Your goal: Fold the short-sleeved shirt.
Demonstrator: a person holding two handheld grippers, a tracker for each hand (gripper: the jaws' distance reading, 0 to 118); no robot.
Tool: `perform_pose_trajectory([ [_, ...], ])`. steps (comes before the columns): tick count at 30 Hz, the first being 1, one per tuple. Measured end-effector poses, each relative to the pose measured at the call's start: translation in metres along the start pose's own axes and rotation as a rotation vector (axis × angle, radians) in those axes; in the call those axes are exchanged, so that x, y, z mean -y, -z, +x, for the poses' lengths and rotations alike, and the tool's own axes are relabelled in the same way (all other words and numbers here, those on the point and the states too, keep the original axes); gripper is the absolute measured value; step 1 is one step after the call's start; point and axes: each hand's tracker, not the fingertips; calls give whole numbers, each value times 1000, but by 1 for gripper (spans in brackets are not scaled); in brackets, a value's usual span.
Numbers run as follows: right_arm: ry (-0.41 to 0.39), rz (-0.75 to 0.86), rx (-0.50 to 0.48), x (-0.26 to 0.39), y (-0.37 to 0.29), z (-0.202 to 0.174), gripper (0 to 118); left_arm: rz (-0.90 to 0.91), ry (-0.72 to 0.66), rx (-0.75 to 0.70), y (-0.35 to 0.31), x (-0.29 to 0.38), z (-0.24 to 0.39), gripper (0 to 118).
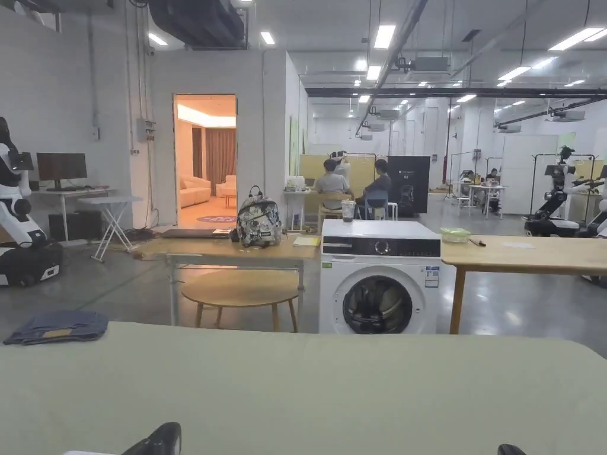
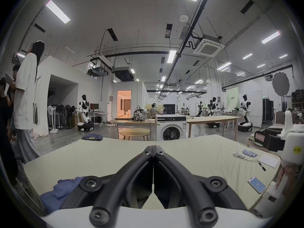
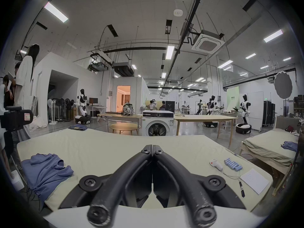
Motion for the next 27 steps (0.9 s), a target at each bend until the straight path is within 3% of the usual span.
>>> perform_pose_trajectory([
  [27,-3,-13,12,-1,1,0,0,-5,5,5,1,3,0,0],
])
